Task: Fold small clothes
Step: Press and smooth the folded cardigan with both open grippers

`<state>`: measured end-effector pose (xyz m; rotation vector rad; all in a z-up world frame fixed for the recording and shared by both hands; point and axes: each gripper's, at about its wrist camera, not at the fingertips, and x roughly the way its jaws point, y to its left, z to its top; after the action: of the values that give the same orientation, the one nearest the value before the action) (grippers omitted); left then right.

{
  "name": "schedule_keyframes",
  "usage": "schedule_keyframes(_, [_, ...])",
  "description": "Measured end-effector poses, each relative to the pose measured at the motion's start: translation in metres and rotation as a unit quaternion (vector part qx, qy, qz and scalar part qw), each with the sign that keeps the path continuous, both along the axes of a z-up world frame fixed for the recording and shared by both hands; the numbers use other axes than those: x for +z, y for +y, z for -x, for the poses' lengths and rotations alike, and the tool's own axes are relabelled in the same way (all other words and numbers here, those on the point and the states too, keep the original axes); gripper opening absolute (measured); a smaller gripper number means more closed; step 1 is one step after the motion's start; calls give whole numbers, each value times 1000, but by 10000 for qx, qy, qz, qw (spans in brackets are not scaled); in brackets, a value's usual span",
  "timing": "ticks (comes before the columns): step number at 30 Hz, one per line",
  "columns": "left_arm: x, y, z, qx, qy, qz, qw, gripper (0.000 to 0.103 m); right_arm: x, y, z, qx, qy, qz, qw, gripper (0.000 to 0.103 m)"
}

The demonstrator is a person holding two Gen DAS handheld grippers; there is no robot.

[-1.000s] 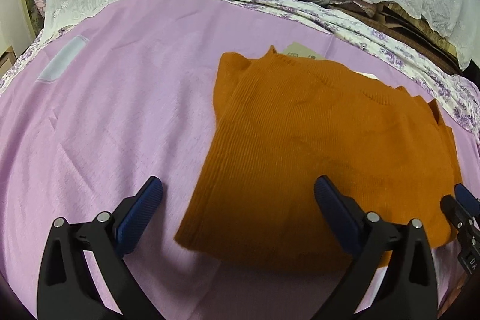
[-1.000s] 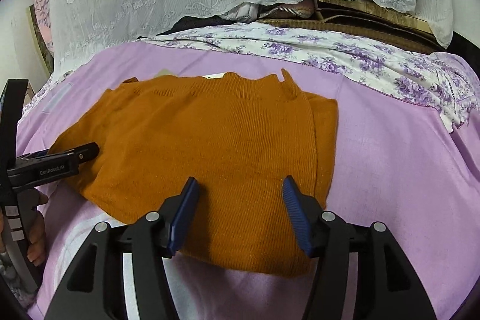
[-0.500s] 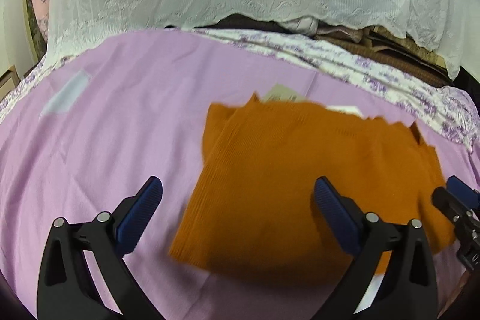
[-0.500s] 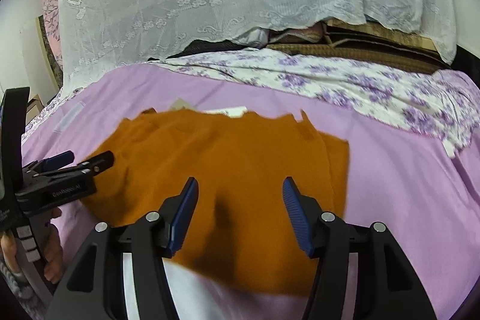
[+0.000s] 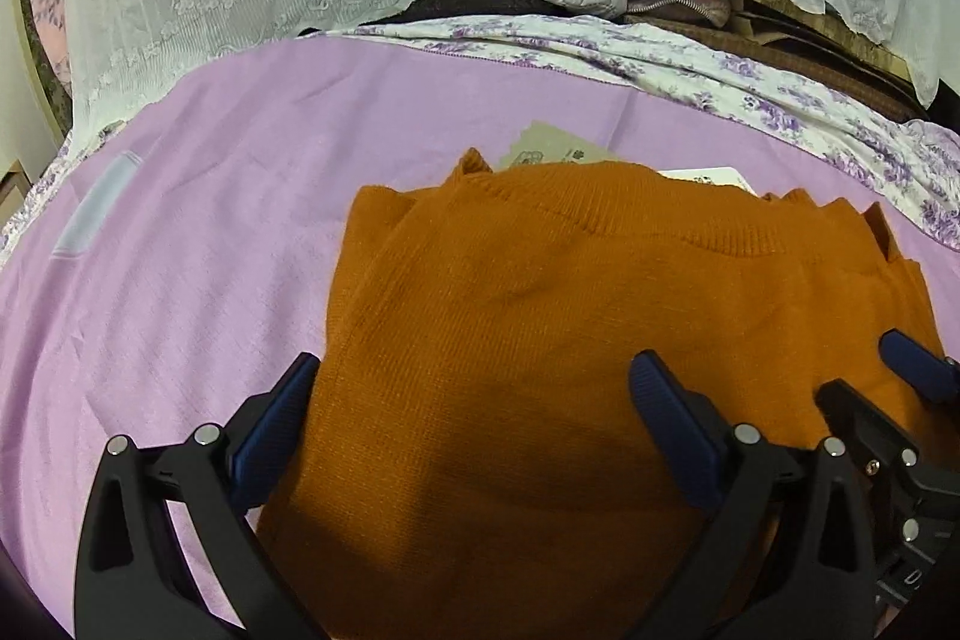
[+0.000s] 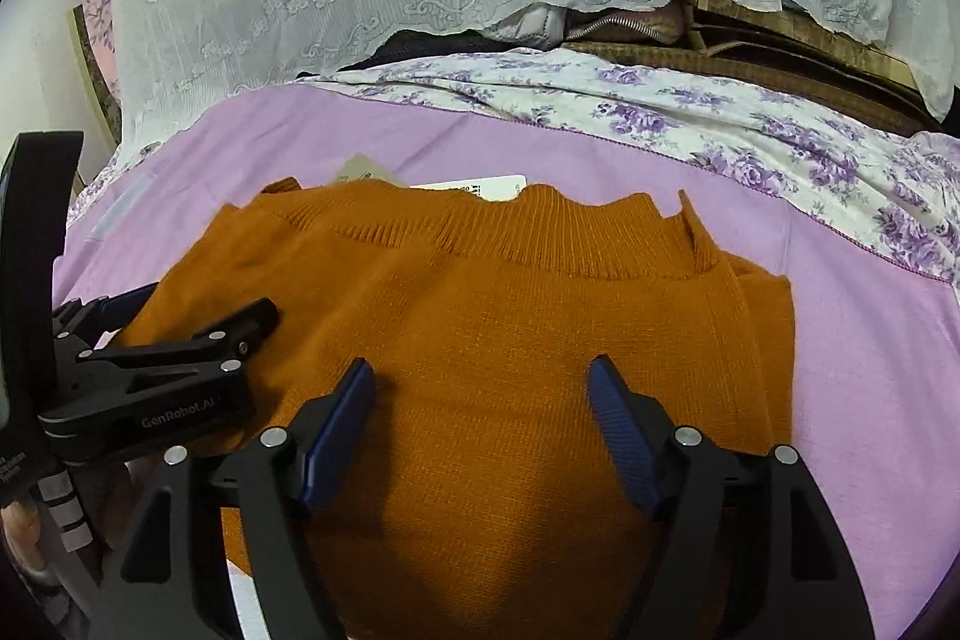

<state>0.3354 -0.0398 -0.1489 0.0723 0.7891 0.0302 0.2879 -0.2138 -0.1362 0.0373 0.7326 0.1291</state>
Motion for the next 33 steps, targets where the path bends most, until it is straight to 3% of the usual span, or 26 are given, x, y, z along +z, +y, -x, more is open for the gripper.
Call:
schedule_keyframes(5, [0, 3, 3, 11, -30, 81, 10000, 99, 0, -1, 1, 0, -50, -68, 10000, 76])
schedule_keyframes(13, [6, 9, 12, -8, -181, 244, 9995, 99, 12, -10, 19, -133, -514, -225, 9983, 74])
schedule_keyframes(16, [7, 9, 15, -38, -209, 236, 9995, 99, 9, -9, 17, -83, -368, -208, 9991, 66])
schedule_keyframes(20, [1, 11, 11, -19, -27, 274, 9996, 99, 2, -7, 8, -73, -51, -166, 9998, 69])
schedule_keyframes(24, [-1, 15, 8, -13, 65, 422, 9991, 99, 1, -3, 10, -36, -57, -90, 9999, 73])
schedule_keyframes(33, [7, 18, 27, 82, -195, 333, 9992, 99, 10, -28, 34, -273, -412, -740, 9960, 73])
